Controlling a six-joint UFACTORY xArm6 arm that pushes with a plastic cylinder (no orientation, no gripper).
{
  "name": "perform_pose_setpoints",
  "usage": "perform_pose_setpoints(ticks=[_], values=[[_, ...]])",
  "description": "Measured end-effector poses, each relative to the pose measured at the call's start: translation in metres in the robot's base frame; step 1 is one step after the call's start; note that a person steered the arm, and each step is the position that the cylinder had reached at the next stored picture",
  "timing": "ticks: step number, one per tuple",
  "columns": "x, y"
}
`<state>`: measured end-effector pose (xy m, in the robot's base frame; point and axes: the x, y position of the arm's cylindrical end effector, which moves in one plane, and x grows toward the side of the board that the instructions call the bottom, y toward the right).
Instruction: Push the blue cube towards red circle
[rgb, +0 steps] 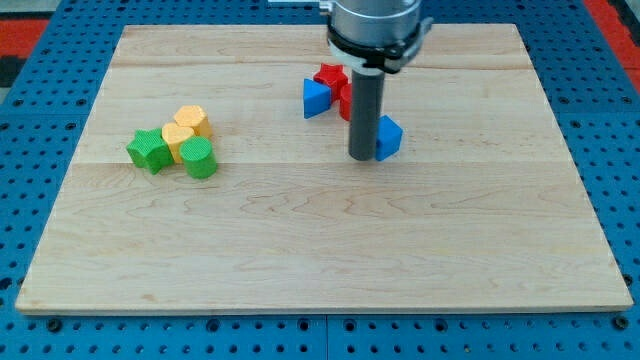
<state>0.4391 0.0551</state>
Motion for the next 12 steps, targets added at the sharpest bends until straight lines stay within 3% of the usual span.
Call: perform_pose_setpoints(ticks=[1,2,3,5,8,10,12], values=[[0.037,0.026],[0.041,0.067],[0.013,0.082],[-0.023,0.042],[-0.008,0.005],[-0.011,0.004],[-0.043,0.004]])
